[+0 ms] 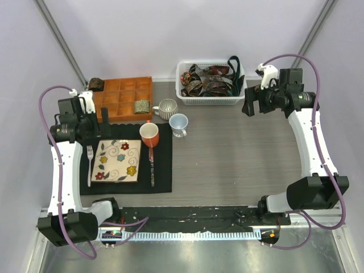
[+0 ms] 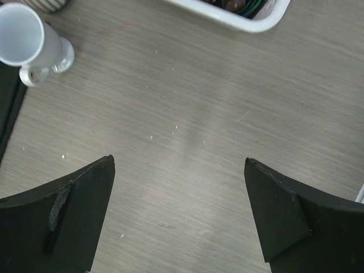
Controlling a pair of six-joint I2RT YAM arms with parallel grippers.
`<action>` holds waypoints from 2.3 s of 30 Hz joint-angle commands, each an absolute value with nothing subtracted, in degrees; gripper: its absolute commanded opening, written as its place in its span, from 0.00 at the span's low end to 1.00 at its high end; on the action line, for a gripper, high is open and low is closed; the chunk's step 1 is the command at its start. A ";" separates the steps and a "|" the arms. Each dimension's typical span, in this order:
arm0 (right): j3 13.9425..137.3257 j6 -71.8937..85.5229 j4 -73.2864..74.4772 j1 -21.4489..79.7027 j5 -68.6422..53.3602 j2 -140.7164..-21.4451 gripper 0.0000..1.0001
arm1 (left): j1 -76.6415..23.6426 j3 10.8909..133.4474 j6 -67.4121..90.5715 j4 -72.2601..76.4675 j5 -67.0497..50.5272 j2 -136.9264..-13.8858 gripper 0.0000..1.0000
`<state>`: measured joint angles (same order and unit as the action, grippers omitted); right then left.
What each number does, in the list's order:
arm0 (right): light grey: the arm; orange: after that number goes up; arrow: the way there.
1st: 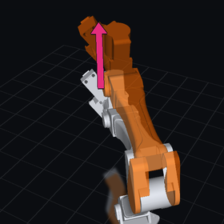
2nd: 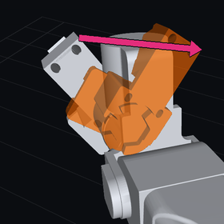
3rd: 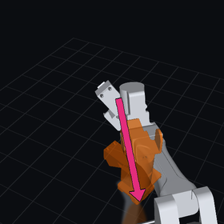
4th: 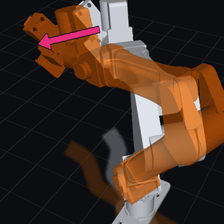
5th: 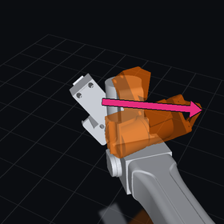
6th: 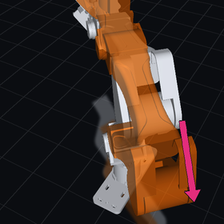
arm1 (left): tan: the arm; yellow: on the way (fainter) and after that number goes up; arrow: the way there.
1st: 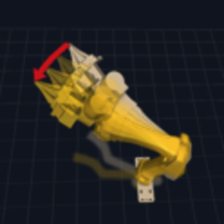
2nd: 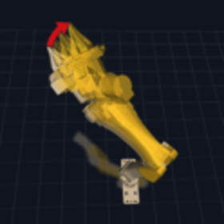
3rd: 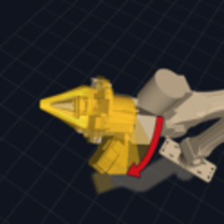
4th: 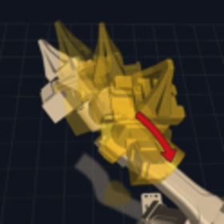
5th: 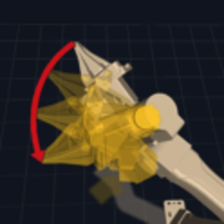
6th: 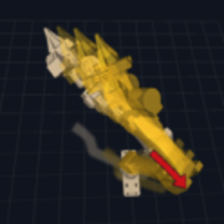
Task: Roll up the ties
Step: Pick up the tie from the bin.
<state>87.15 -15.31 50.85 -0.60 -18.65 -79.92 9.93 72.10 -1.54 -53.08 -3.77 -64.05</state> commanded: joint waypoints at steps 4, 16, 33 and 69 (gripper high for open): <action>93.43 -8.44 36.14 -0.79 -22.32 -80.95 1.00 | 10.20 76.20 3.42 -47.74 2.28 -61.26 1.00; 108.01 -0.26 24.62 4.92 -13.59 -99.83 0.99 | 10.20 73.57 5.36 -34.38 -10.01 -57.92 1.00; 132.00 -2.29 18.11 6.68 10.99 -129.72 0.61 | 10.20 70.84 6.24 -31.55 -13.18 -63.28 1.00; 133.95 11.07 17.14 8.52 -24.78 -140.63 0.78 | 10.20 67.68 3.95 -31.64 -14.94 -66.27 1.00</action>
